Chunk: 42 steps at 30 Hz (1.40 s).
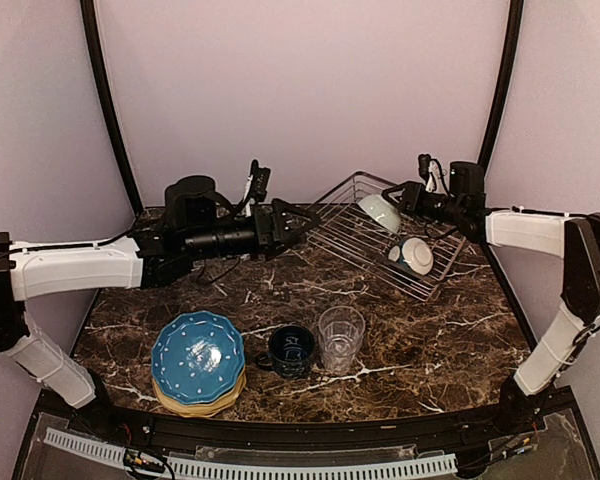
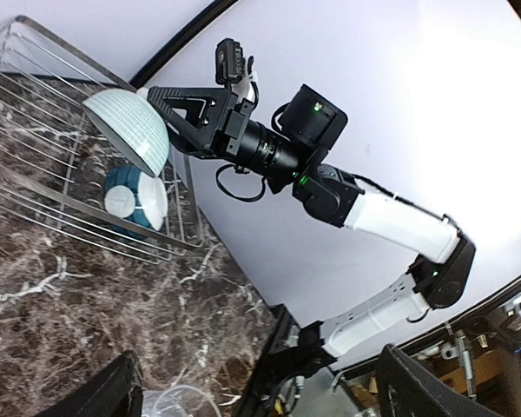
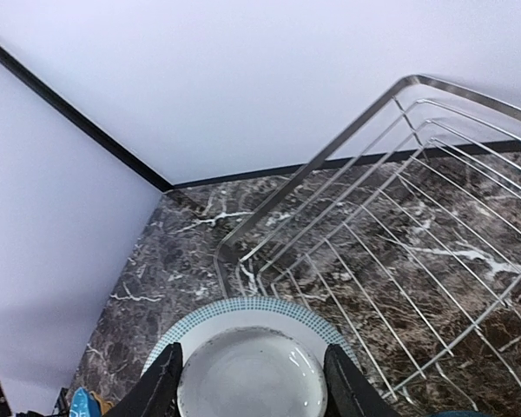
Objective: Unload the mixed dishes from the dish rack
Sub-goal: Pass from the right arm to the left
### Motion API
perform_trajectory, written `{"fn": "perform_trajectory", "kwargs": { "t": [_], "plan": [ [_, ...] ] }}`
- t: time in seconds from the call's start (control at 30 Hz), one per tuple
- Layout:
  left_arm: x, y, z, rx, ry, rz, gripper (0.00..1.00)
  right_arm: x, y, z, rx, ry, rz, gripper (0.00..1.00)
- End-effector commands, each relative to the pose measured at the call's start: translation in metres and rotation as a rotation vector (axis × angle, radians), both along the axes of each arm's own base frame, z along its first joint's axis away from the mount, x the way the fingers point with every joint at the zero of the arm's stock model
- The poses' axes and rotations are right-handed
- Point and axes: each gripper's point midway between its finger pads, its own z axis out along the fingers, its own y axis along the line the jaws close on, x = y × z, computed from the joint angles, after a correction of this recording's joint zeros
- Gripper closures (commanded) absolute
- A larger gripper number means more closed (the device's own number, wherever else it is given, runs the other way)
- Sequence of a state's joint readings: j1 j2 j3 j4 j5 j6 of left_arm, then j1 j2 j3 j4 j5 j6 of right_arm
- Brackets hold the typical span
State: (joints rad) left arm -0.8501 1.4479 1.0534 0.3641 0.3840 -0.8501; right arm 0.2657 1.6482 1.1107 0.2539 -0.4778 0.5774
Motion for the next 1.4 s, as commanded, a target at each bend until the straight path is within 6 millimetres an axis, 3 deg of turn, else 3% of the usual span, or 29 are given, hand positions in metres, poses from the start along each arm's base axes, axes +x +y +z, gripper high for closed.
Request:
{"fn": "perform_trajectory", "kwargs": {
  "t": [0.0,0.17,0.2,0.3,0.37,0.67,0.77,0.8,1.2,1.27,1.37],
  "plan": [
    [-0.004,-0.026,0.027,-0.238,0.118,-0.152,0.07,-0.025,0.013,0.076,0.137,-0.237,0.102,0.95],
    [0.017,-0.048,0.022,-0.370,0.195,-0.177,0.08,-0.050,0.026,0.091,0.165,-0.281,0.171,0.95],
    [0.019,-0.049,0.032,-0.417,0.198,-0.187,0.09,-0.056,0.030,0.094,0.168,-0.291,0.185,0.95],
    [0.033,-0.061,0.020,-0.458,0.242,-0.189,0.12,-0.071,0.042,0.099,0.170,-0.301,0.219,0.96],
    [0.038,-0.065,0.024,-0.498,0.248,-0.198,0.15,-0.081,0.051,0.099,0.173,-0.300,0.245,0.96],
    [0.048,-0.069,0.022,-0.535,0.252,-0.175,0.26,-0.123,0.083,0.095,0.188,-0.308,0.335,0.97],
    [0.049,-0.068,0.021,-0.541,0.256,-0.165,0.39,-0.136,0.092,0.095,0.200,-0.322,0.350,0.98],
    [0.049,-0.067,0.022,-0.551,0.256,-0.161,0.49,-0.142,0.094,0.093,0.208,-0.329,0.346,0.98],
    [0.037,-0.067,0.027,-0.579,0.244,-0.177,0.95,-0.154,0.090,0.090,0.280,-0.318,0.310,0.97],
    [0.036,-0.066,0.023,-0.557,0.242,-0.168,0.99,-0.154,0.089,0.089,0.268,-0.321,0.304,0.92],
    [0.033,-0.065,0.021,-0.498,0.217,-0.158,0.99,-0.152,0.084,0.085,0.224,-0.310,0.278,0.73]
  ]
}}
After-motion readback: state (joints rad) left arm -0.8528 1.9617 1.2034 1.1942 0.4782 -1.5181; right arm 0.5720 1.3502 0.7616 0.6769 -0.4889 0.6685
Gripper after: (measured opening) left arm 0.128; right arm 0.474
